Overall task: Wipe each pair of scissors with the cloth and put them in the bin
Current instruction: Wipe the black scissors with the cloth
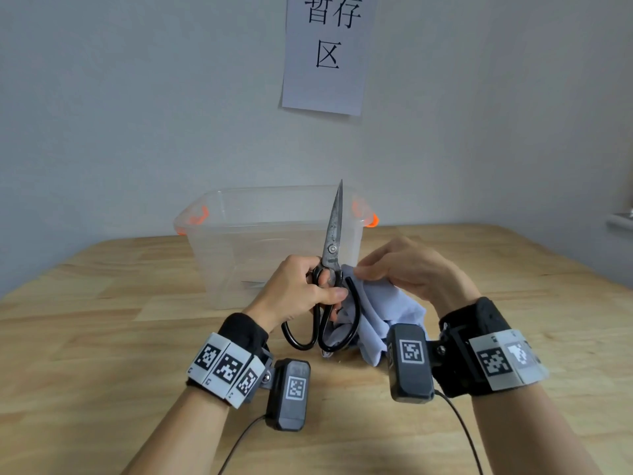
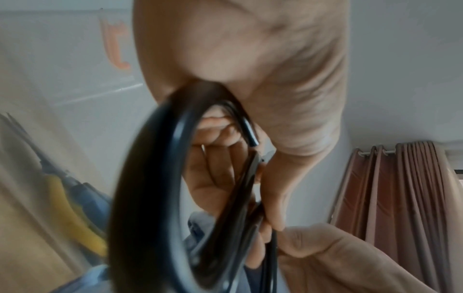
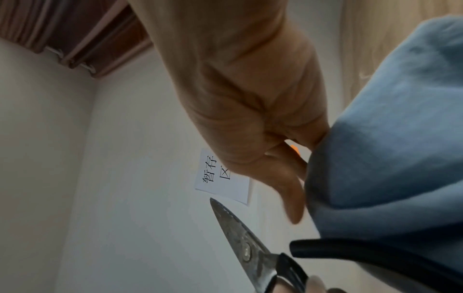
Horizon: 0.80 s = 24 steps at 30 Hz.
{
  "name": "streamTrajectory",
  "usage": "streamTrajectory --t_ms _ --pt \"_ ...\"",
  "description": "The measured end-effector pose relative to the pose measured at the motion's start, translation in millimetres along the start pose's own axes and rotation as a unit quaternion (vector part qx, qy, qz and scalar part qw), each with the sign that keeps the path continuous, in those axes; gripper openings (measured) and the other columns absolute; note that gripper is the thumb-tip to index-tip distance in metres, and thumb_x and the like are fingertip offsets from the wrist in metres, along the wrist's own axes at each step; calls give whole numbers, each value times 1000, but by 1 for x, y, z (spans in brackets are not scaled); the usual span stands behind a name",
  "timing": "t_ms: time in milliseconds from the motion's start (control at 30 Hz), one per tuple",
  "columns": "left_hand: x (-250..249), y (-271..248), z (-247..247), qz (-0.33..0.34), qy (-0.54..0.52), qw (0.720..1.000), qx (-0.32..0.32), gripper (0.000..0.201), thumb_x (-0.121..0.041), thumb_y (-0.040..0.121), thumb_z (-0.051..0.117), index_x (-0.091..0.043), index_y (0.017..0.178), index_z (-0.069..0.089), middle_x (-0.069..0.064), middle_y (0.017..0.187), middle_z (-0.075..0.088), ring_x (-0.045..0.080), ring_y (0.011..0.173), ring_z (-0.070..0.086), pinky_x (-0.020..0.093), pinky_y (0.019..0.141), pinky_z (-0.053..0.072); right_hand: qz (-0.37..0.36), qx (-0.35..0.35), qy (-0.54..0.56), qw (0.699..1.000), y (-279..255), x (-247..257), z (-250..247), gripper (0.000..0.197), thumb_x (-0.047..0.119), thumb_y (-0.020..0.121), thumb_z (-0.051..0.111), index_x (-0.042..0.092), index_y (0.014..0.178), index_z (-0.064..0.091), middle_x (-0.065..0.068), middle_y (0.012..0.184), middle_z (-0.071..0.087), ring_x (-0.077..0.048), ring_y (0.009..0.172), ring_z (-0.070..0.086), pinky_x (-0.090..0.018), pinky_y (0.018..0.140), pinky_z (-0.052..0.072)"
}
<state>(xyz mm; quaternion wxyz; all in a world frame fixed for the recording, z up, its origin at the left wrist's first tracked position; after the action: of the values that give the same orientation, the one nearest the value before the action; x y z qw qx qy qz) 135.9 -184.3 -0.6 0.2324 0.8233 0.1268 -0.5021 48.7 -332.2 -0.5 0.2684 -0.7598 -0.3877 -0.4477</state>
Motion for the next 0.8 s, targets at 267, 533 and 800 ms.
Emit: streamTrajectory --t_ms 267,533,800 --pt "-2 -1 -3 -4 14 1000 -5 41 3 81 76 -11 68 40 0 54 54 27 57 67 25 61 45 15 -47 -7 999 -6 5 -8 16 18 75 85 16 70 70 -4 71 65 -19 69 56 -28 67 43" --pt "4 0 3 -25 18 999 21 41 0 80 78 -12 67 41 10 60 62 33 62 70 41 67 54 -35 -17 350 936 -4 21 1 11 -3 92 60 -3 81 62 -14 84 63 -20 83 62 -28 90 52" --pt "9 -1 8 -31 16 998 53 40 1 82 76 -10 69 40 11 59 64 32 60 68 46 68 56 -59 24 440 896 -3 25 5 15 -6 89 56 -3 101 63 -19 104 66 -27 103 64 -36 103 50"
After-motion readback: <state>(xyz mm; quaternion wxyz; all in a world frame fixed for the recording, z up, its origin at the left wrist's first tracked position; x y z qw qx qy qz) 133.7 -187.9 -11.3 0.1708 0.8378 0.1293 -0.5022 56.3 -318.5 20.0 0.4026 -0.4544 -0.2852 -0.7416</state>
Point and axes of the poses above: each hand's wrist, its own y-axis towards the middle knuckle, its own z-axis out of the palm, x = y × z, the point moved 7 cm from there along y, towards the middle knuckle
